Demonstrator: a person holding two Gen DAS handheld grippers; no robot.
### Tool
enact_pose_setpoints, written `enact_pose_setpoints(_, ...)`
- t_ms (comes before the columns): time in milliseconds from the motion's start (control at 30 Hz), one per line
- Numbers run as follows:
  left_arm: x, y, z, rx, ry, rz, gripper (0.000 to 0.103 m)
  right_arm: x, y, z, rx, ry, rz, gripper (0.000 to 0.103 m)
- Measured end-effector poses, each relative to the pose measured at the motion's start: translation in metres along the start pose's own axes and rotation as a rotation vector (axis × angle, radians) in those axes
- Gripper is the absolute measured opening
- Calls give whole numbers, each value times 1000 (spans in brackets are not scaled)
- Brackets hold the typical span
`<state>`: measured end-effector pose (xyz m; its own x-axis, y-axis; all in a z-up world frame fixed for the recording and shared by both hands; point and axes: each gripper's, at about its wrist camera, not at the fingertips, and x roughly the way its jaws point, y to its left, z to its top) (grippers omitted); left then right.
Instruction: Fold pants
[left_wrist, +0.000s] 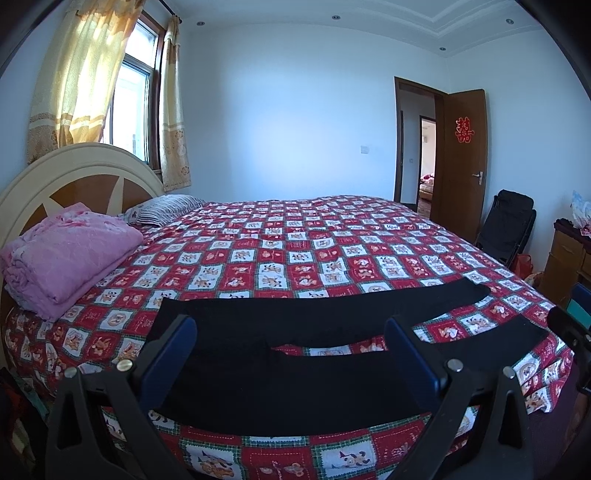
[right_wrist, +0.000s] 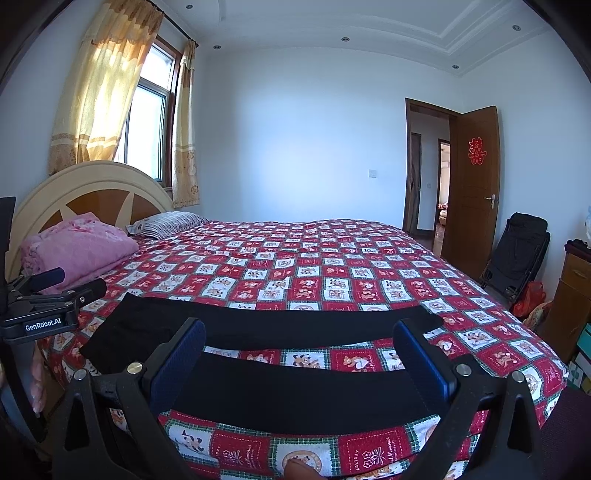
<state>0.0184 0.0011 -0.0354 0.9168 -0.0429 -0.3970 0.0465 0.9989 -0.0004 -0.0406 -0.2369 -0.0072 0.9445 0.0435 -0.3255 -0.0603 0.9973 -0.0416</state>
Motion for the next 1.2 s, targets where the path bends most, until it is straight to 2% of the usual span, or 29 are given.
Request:
enact_pose_setpoints(67,13,7,-2,24,0,18,103,8,1,-4,-10,16,7,102)
enact_pose_setpoints(133,31,19,-2,60,-5,67,103,20,0,-9,-19,37,9,102)
enact_pose_setpoints(200,59,42,0,79,23,104,103,36,-4,-18,-24,76,-3,102)
enact_pose_setpoints(500,187,167,-8,64,233,237,103,94,-32,-50,66,228,4,102)
enact_pose_setpoints(733,247,203,-11,49,315,221,103,125,-62,-55,99,288,-33,101)
enact_pose_setpoints(900,291,219,-14,7,385,171,92,150,-73,-48,67,317,-58,85)
enact_pose_setpoints(1133,337,239,-29,-27,471,133,73,181,-84,-37,49,327,-67,79)
enact_pose_setpoints(1200,345,248,-35,-79,492,95,69,192,-87,-32,31,336,-77,69)
